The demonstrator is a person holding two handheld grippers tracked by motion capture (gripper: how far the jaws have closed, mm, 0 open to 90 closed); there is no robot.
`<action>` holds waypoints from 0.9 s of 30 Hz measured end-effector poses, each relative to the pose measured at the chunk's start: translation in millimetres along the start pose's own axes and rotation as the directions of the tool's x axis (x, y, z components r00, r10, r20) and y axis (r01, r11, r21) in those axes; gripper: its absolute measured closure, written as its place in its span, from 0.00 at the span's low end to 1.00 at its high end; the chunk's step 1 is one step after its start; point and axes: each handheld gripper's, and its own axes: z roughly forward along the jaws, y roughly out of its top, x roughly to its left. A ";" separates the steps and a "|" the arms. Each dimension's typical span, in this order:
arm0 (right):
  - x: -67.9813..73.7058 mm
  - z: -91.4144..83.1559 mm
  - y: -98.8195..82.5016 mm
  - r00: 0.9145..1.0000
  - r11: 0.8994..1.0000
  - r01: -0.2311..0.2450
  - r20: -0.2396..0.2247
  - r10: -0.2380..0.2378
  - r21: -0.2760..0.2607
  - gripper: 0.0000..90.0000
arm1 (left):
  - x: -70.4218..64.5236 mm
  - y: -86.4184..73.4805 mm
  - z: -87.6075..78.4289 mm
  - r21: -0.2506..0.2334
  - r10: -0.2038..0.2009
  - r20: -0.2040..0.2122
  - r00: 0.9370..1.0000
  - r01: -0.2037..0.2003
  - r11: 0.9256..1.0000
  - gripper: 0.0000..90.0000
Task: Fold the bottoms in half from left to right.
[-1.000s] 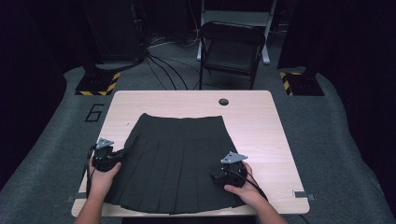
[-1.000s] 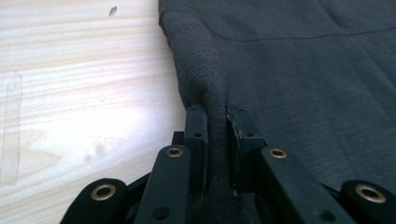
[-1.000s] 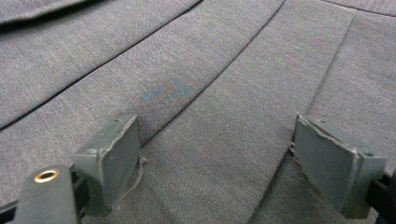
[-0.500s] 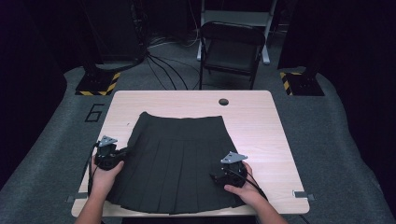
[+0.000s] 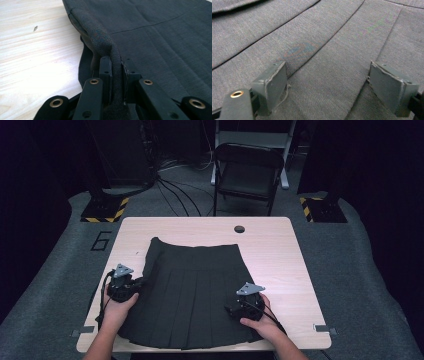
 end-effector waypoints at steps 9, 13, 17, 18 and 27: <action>0.0 0.0 0.0 1.000 1.000 0.000 0.000 0.000 0.001 0.17 | -8.0 13.8 1.1 0.011 0.041 0.011 0.999 -0.041 0.999 0.90; -0.2 0.0 -0.1 1.000 1.000 0.001 0.000 -0.001 0.000 0.17 | -13.0 20.4 -0.5 0.011 0.056 0.016 0.998 -0.056 0.998 0.90; -0.6 0.1 -0.1 1.000 1.000 0.007 0.000 -0.007 -0.002 0.17 | -16.5 24.3 -1.2 0.007 0.060 0.025 0.998 -0.060 0.998 0.90; -0.4 0.1 -0.1 1.000 1.000 0.003 -0.001 -0.003 -0.002 0.17 | -17.8 25.4 -1.2 0.003 0.060 0.027 0.998 -0.060 0.998 0.90; -0.3 0.1 -0.1 1.000 1.000 0.001 0.000 -0.001 -0.002 0.17 | -29.2 37.0 -2.8 -0.015 0.058 0.072 0.996 -0.057 0.998 0.90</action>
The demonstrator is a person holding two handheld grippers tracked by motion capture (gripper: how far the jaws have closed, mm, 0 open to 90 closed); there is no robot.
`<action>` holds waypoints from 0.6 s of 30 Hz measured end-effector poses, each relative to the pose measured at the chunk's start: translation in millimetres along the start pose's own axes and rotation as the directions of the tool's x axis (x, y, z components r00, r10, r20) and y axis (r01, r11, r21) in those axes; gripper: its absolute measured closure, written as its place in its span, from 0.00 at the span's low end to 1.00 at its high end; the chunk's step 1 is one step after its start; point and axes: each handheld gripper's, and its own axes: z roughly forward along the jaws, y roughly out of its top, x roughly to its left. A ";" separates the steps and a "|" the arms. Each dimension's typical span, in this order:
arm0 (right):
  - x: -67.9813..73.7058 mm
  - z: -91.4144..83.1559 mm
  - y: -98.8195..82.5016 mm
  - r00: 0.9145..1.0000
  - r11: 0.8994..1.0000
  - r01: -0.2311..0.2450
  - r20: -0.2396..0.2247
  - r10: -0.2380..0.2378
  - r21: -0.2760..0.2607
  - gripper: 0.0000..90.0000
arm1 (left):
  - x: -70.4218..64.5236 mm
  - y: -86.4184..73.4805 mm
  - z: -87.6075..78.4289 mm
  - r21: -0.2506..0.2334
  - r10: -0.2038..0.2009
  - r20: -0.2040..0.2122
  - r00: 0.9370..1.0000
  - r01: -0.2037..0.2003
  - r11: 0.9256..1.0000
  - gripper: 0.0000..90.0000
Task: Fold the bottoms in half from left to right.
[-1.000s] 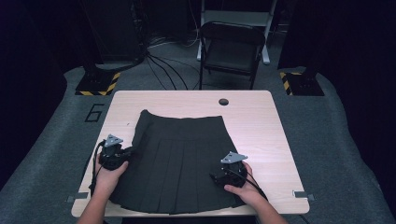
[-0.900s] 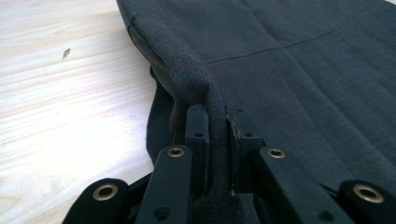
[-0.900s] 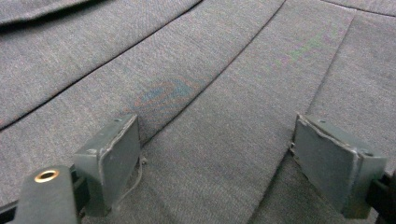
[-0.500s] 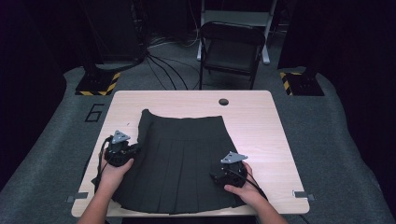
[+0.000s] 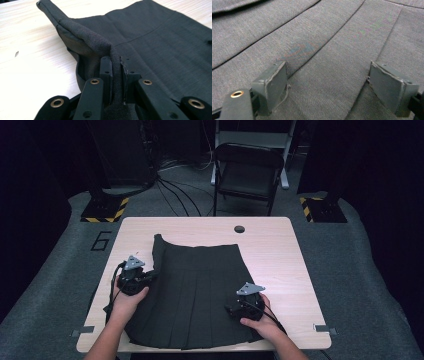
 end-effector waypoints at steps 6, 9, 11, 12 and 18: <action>0.0 0.0 0.0 1.000 1.000 0.001 0.000 -0.001 0.000 0.17 | -7.1 6.4 1.1 -0.007 0.013 0.016 1.000 -0.013 1.000 0.90; 0.0 0.0 0.0 1.000 1.000 0.000 -0.001 0.000 0.001 0.17 | -10.5 9.1 2.7 -0.004 0.025 0.024 0.999 -0.025 1.000 0.90; 0.1 0.0 0.0 1.000 1.000 -0.001 -0.001 0.001 0.001 0.17 | -13.1 11.0 4.3 -0.005 0.033 0.029 0.999 -0.033 0.999 0.90; 0.1 0.0 0.0 1.000 1.000 0.000 -0.001 0.000 0.001 0.17 | -13.1 11.0 4.3 -0.005 0.033 0.029 0.999 -0.033 0.999 0.90; -0.1 0.0 0.0 1.000 1.000 0.001 0.000 -0.001 0.000 0.17 | -25.1 16.7 9.3 -0.009 0.045 0.051 0.998 -0.045 0.999 0.90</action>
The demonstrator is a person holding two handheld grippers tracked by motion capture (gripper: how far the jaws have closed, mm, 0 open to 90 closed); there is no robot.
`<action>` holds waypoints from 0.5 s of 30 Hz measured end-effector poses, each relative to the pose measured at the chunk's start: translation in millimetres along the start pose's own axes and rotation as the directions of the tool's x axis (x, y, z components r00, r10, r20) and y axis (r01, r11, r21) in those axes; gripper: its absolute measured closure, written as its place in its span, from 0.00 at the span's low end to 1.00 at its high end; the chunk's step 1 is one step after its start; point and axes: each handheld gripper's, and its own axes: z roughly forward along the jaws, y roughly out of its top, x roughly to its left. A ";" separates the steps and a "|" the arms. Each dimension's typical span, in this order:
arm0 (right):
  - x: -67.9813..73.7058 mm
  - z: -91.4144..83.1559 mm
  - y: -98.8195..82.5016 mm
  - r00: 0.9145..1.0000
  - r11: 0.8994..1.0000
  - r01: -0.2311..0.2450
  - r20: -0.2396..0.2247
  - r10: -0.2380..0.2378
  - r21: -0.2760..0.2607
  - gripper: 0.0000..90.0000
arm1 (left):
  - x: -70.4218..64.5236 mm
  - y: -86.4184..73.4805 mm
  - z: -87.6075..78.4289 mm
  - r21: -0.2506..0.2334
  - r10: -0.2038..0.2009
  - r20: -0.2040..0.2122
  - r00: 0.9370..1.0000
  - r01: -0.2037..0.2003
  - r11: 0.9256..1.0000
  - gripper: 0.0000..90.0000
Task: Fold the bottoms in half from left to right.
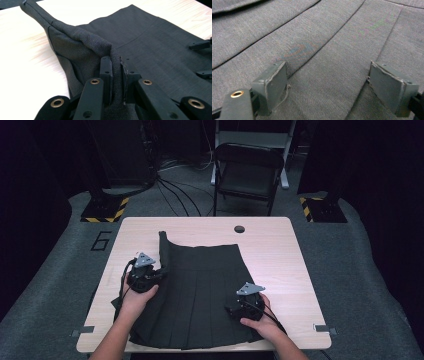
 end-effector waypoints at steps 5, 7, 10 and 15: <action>-0.3 0.1 0.1 1.000 1.000 0.006 0.000 -0.006 -0.002 0.17 | -10.6 5.0 4.4 0.004 0.016 0.015 1.000 -0.016 1.000 0.90; 0.1 0.0 0.0 1.000 1.000 -0.001 0.000 0.001 0.000 0.17 | -15.4 7.2 6.4 0.001 0.021 0.020 1.000 -0.021 1.000 0.90; -0.2 0.1 0.0 1.000 1.000 0.002 0.000 -0.002 -0.001 0.17 | -20.7 11.3 8.4 0.003 0.035 0.028 0.999 -0.035 0.999 0.90; -0.4 0.2 0.1 1.000 1.000 0.007 0.000 -0.007 -0.002 0.17 | -29.9 17.1 12.7 0.003 0.052 0.044 0.998 -0.052 0.999 0.90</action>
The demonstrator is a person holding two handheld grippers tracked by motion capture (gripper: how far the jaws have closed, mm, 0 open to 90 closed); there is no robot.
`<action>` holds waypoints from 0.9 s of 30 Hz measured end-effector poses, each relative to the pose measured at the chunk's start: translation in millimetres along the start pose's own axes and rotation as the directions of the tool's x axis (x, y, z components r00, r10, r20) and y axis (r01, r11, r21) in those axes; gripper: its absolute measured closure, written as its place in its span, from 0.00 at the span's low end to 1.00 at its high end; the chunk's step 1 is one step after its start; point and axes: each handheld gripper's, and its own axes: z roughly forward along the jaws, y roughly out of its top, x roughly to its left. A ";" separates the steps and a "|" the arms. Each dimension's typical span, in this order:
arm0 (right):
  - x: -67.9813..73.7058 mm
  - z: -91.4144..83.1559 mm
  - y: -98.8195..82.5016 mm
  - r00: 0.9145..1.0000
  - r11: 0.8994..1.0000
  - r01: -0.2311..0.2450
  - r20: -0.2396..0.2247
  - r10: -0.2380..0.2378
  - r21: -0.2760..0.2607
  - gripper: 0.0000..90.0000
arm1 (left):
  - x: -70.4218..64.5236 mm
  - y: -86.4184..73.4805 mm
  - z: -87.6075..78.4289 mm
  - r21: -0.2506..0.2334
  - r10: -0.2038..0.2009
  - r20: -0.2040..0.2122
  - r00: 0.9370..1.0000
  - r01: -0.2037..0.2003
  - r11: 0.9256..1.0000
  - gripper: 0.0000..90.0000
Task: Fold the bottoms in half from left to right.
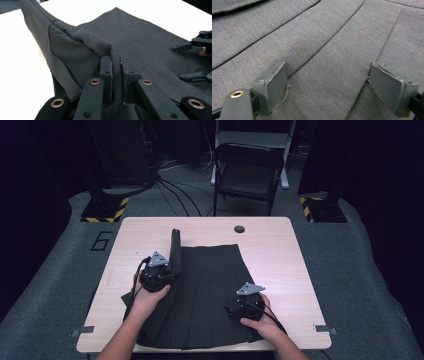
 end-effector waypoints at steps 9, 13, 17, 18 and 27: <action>0.6 -0.1 -0.1 1.000 1.000 -0.009 0.000 0.009 0.002 0.17 | -18.8 11.5 9.7 -0.002 0.038 0.038 0.999 -0.038 0.999 0.90; 0.5 -0.2 -0.1 1.000 1.000 -0.007 0.000 0.007 0.001 0.17 | -27.1 16.2 16.9 0.005 0.051 0.063 0.997 -0.051 0.999 0.90; 0.2 0.0 -0.1 1.000 1.000 -0.002 -0.001 0.002 0.000 0.17 | -35.8 21.1 27.0 0.014 0.060 0.088 0.994 -0.061 0.998 0.91; 0.1 0.0 0.0 1.000 1.000 -0.001 0.001 0.001 0.000 0.17 | -38.2 22.4 29.5 0.015 0.062 0.095 0.994 -0.064 0.998 0.91; 0.5 -0.1 -0.1 1.000 1.000 -0.009 -0.001 0.009 0.001 0.17 | -57.5 30.8 49.2 0.025 0.068 0.143 0.987 -0.072 0.997 0.91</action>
